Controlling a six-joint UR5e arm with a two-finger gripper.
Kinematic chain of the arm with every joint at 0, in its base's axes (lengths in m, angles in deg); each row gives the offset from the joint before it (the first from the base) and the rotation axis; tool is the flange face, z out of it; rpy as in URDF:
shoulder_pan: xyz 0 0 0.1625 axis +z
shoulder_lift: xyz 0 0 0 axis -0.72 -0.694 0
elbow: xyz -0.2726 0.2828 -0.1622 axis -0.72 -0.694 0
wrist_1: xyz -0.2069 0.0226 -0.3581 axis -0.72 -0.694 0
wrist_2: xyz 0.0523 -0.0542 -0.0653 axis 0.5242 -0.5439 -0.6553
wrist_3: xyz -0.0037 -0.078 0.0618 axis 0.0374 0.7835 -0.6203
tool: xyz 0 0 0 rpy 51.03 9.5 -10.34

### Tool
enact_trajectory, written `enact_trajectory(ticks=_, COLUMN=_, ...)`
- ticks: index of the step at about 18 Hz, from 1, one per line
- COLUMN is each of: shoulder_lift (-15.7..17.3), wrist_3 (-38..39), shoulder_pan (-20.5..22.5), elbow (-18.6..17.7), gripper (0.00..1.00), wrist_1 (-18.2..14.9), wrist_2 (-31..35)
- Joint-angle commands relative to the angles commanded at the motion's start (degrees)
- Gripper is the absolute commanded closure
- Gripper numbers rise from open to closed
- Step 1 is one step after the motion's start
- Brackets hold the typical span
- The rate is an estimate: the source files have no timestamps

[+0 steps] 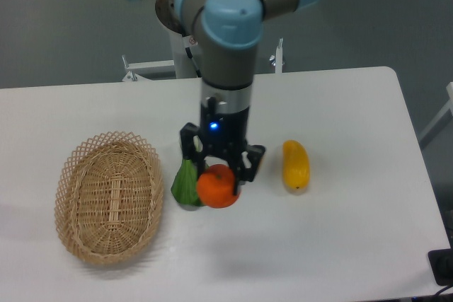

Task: Place the orange in the basket
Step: 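Lift the orange and carry it over the wicker basket, then lower the orange into the basket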

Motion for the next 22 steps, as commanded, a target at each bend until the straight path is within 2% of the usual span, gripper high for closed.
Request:
enact_trajectory(ticks=5, shoulder_lift=-2.9, wrist_3=5.6, shoulder_pan=-7.8, elbow=-1.0, gripper=0.44, wrist_1=0.3, wrist_2=5.4)
enact_trajectory(ticks=7, shoulder_lift=-4.0, wrist_3=8.8, shoulder_pan=-11.0, elbow=-1.1, gripper=0.45, wrist_1=1.9, wrist_2=7.6)
enact_trajectory(ticks=10, shoulder_lift=-8.0, wrist_3=11.6, shoulder_pan=-14.7, elbow=-1.4, gripper=0.45, wrist_1=3.5, wrist_2=11.0)
enact_trajectory(ticks=15, shoulder_lift=-12.2, wrist_3=12.4, shoulder_pan=-16.3, elbow=-1.3, gripper=0.45, wrist_1=4.5, wrist_2=12.2)
enact_trajectory(ticks=22, shoulder_lift=-13.9, wrist_3=12.4, shoulder_pan=-17.2, elbow=-1.3, gripper=0.45, wrist_1=4.5, wrist_2=12.3)
